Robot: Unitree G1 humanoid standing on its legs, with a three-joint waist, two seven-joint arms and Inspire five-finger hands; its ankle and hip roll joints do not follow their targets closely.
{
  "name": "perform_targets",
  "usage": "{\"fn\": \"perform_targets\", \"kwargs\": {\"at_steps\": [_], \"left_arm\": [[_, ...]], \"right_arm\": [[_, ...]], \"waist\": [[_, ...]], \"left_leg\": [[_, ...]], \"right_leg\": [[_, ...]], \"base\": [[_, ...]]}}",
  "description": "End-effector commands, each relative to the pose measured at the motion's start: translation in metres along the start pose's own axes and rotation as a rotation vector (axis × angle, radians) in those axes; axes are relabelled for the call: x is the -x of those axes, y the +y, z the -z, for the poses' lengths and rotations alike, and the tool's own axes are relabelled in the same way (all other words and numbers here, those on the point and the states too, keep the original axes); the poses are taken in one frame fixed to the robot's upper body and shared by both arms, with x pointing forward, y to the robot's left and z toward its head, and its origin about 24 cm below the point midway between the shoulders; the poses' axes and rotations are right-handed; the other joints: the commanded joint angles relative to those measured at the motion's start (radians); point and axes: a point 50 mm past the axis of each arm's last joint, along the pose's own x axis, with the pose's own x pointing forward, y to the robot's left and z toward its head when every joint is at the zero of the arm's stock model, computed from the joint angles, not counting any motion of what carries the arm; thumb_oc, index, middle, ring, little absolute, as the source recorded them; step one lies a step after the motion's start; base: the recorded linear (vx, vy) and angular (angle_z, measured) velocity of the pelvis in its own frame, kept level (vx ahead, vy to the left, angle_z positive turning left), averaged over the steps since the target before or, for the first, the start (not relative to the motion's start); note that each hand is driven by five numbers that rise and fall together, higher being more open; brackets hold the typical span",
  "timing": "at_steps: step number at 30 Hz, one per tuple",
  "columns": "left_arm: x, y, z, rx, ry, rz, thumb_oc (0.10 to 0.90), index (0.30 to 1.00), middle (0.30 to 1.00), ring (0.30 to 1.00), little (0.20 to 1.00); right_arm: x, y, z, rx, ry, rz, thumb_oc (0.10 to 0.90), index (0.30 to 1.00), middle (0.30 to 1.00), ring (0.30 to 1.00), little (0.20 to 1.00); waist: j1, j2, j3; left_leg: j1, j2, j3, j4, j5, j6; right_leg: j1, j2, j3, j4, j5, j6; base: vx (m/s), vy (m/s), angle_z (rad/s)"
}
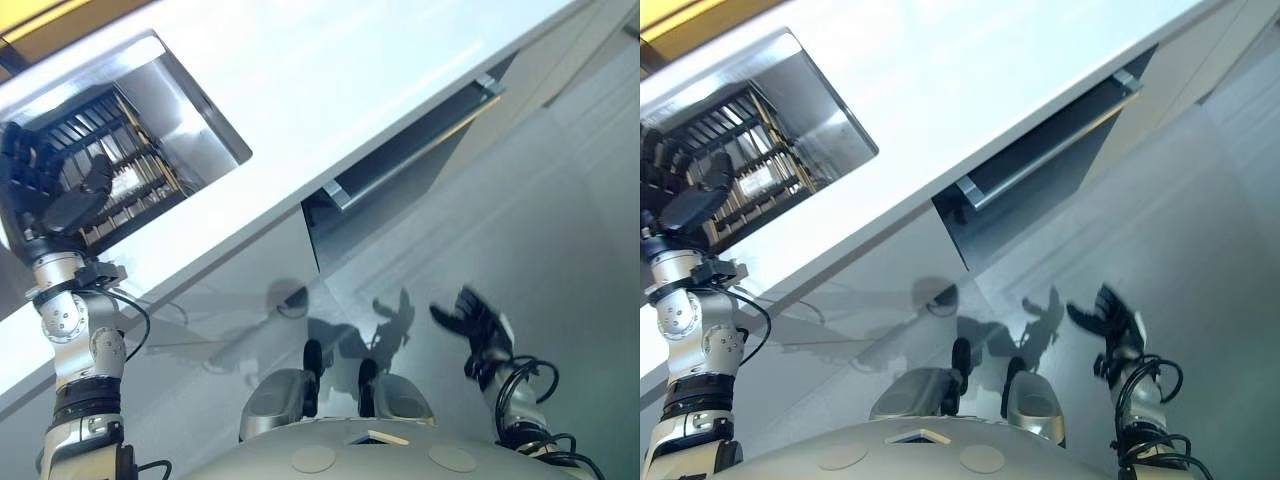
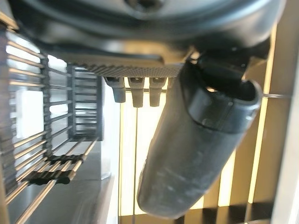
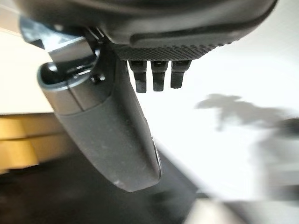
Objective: Pick up plates and place into dishwasher.
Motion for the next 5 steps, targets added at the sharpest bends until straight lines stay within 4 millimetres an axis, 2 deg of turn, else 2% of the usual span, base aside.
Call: {"fn": "perform_targets", "kwargs": {"at_steps": [1,5], "left_arm": [[-0.009,-0.011,-0.004,0.01,-0.033,0.039,0.8,0.9,0.9,0.9,0.9],[-0.013,-0.02,0.0,0.033,0.002,0.072,0.8,0.9,0.9,0.9,0.9]], "right_arm": [[-0.002,-0.022,-0.016,0.148,-0.019,0.035,0.8,0.9,0.9,0.9,0.9],[0.002,-0.019,0.014,0.212,0.144,-0.015,0.8,0.9,0.9,0.9,0.9]], "waist": [[0.003,0.005,-0.043],[0.011,0.007,-0.071]], "left_leg": [[0.024,-0.013,0.011,0.002,-0.104,-0.017],[0.063,0.001,0.001,-0.057,-0.086,-0.024]], "right_leg": [[-0.055,0.027,0.019,-0.035,0.045,0.038],[-0.018,0.038,0.007,-0.052,0.038,0.04]], "base": [[-0.01,-0.082,0.08],[-0.02,-0.076,0.05]]}}
